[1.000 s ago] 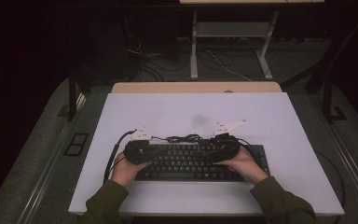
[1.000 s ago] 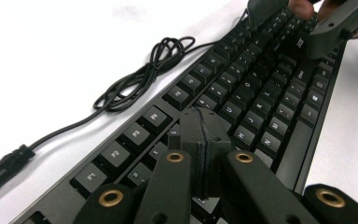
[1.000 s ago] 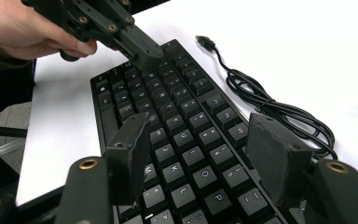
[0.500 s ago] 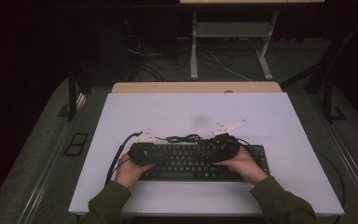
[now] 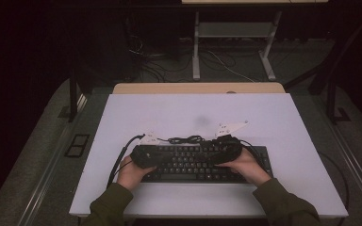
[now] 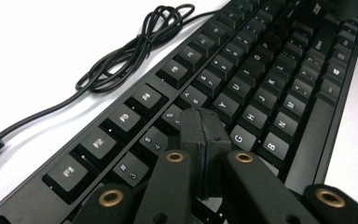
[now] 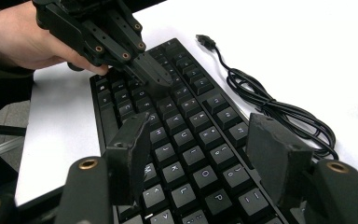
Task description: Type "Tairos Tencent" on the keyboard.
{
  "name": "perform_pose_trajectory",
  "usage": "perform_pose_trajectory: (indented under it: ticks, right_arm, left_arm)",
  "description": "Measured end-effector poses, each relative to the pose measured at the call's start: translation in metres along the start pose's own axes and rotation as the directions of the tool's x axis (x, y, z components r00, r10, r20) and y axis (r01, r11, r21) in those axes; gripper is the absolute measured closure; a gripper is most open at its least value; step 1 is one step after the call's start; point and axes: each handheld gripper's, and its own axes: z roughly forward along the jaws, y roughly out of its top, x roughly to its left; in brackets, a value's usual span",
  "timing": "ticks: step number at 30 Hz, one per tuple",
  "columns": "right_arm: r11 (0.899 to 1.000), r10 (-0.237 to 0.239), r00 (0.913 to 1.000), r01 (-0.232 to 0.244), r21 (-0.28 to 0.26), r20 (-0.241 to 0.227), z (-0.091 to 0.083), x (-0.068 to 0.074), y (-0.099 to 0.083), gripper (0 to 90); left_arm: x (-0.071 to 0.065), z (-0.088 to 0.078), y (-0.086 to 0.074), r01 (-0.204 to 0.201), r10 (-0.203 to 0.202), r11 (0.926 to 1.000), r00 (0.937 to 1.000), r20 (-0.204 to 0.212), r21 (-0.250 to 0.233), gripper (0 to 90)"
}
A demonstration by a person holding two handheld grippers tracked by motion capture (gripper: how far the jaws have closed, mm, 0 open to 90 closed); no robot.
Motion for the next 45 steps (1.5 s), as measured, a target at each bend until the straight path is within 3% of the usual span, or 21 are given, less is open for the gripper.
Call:
perform_pose_trajectory:
  ticks: [5, 14, 30, 37, 45]
  right_arm:
    - [1.000, 0.000, 1.0000, 0.000, -0.001, 0.001, 0.000, 0.000, 0.000, 39.2]
    - [1.000, 0.001, 1.0000, -0.001, -0.004, 0.004, 0.000, 0.001, 0.000, 39.2]
    - [1.000, -0.002, 1.0000, 0.002, -0.006, 0.003, 0.000, 0.000, 0.000, 39.2]
    - [1.000, -0.002, 1.0000, 0.002, -0.005, 0.005, -0.001, -0.001, 0.000, 39.2]
    - [1.000, -0.001, 1.0000, 0.001, -0.006, 0.005, -0.001, -0.001, 0.000, 39.2]
  left_arm:
    - [0.001, 0.000, -0.001, -0.023, 0.023, 0.9994, 0.9997, -0.003, 0.025, 88.6]
    - [0.001, -0.001, -0.001, -0.028, 0.028, 0.9994, 0.9996, -0.004, 0.021, 88.7]
    - [-0.001, -0.015, 0.002, 0.005, -0.005, 0.9990, 1.0000, 0.007, -0.044, 88.4]
    - [-0.001, -0.019, 0.001, 0.019, -0.018, 0.9983, 0.9998, 0.007, -0.056, 81.8]
    - [-0.002, -0.023, -0.001, 0.025, -0.024, 0.9970, 0.9997, 0.006, -0.073, 68.1]
